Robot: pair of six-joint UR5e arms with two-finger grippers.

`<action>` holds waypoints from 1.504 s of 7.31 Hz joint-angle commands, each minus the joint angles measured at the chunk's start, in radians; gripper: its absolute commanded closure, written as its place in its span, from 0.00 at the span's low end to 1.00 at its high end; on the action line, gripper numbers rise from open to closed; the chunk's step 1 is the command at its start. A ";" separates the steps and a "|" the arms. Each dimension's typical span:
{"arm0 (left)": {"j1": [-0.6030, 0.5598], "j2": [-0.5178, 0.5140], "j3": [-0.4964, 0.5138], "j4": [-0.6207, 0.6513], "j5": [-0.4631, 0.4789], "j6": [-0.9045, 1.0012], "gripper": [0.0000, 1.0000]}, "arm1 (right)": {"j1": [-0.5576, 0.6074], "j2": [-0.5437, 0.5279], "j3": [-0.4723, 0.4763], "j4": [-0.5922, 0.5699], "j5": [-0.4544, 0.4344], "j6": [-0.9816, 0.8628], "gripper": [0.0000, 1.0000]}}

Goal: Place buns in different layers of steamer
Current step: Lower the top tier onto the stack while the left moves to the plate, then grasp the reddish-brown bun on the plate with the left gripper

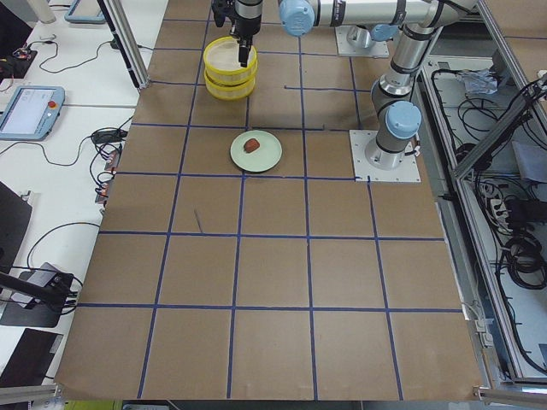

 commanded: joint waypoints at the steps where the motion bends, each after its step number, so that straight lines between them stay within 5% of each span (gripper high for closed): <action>1: -0.001 0.020 -0.044 -0.020 0.098 0.065 0.00 | 0.001 0.010 -0.001 -0.025 0.002 0.002 0.95; 2: 0.005 0.023 -0.113 -0.007 0.216 0.130 0.00 | 0.001 0.015 0.002 -0.042 0.002 -0.001 0.95; 4: 0.042 -0.015 -0.182 0.094 0.278 0.194 0.00 | -0.002 0.020 0.003 -0.055 0.002 -0.003 0.95; 7: 0.048 -0.231 -0.205 0.293 0.289 0.195 0.00 | -0.001 0.023 0.003 -0.056 0.006 0.002 0.94; 11: 0.052 -0.335 -0.263 0.442 0.289 0.196 0.05 | -0.001 0.029 0.015 -0.056 0.043 0.002 0.87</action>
